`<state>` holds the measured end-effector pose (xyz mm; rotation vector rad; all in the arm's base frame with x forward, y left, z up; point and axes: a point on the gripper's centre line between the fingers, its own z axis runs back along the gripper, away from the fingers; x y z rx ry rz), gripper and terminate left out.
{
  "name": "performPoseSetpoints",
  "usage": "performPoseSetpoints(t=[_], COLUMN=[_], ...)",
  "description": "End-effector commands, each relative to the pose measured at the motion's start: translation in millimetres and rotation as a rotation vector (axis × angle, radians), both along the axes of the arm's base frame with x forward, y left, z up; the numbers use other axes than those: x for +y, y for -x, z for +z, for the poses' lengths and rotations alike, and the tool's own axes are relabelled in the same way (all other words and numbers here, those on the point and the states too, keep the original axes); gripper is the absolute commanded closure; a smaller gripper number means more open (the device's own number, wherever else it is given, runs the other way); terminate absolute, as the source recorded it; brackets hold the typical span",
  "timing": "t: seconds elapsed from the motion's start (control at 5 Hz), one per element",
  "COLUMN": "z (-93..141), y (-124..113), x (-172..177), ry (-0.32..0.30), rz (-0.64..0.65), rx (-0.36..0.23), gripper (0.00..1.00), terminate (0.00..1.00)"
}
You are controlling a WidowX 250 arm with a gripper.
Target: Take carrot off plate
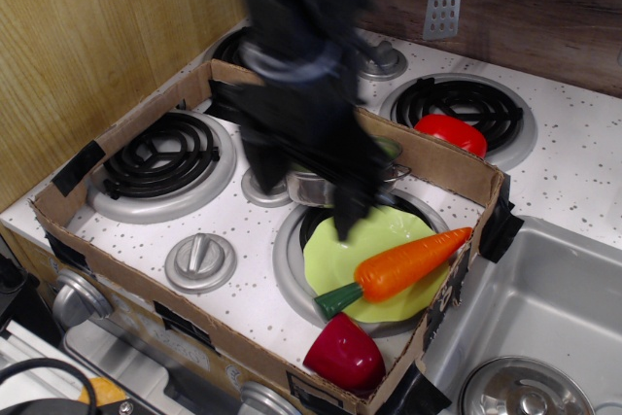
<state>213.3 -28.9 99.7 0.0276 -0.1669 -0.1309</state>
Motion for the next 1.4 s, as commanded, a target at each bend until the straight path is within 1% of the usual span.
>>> performPoseSetpoints(t=[0.0,0.2,0.4,0.6,0.8,1.0,1.2], z=[-29.4,-50.7,-62.1,-71.8,-73.0,-76.8,-70.1], y=[-16.4,-13.8,-13.4,-17.2,-26.2,-33.5,-35.6], x=[-29.2,-32.2,-31.5,-28.7,-26.9,-25.4,-26.5], ry=[-0.023,-0.009,-0.002,0.009,0.002,0.016,-0.012], rz=[-0.068,-0.096,-0.103,-0.114,-0.124,-0.159,-0.155], rx=[-0.062,-0.064,-0.069,-0.074,-0.066,-0.051,-0.044], gripper=[0.0,0.0,0.0,0.0,0.0,1.0,1.0], terminate=[0.0,0.0,0.0,0.0,0.0,0.0,0.0])
